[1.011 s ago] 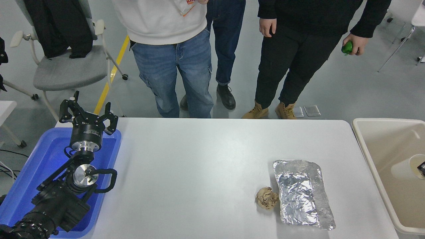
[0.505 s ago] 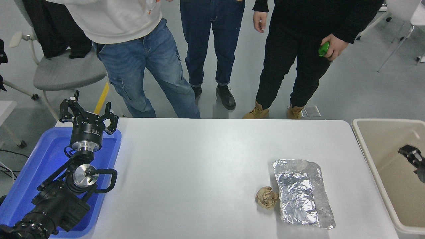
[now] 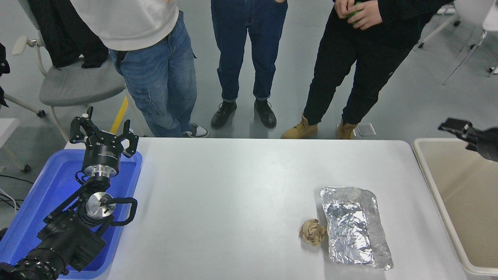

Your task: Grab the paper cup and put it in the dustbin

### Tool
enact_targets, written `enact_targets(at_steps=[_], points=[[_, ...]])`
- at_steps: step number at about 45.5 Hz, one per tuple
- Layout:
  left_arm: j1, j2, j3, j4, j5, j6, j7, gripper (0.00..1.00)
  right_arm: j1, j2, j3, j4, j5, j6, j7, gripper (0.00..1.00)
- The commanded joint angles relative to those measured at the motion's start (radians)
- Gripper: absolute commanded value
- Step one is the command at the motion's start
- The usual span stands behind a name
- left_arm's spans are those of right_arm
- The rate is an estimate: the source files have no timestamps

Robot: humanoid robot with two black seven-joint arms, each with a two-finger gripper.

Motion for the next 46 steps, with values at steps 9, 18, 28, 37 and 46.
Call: enact_targets(at_steps=[9,18,28,37,46], points=[[0.001,0.000,0.000,0.000,0.000,0.000,0.000,0.99,0.706,0.329,-0.351,0.492,0.022,0.288,0.001,1.00],[0.002,0.001,0.000,0.000,0.000,0.000,0.000,0.99,0.746,0.482,-0.305,0.521,0.268,0.485,0.001,1.00],[0.002,0.001,-0.001,0.000,0.000,0.000,0.000,0.99,0.795,0.659,-0.311,0.542,0.475,0.524,0.001,1.00],[0.002,0.001,-0.002,0.000,0.000,0.000,0.000,0.99,0.829,0.671,-0.324,0.581,0.478,0.552,-0.001,1.00],[0.002,0.001,-0.002,0.000,0.000,0.000,0.000,0.99,0.834,0.705,-0.325,0.578,0.486,0.552,0.001,1.00]])
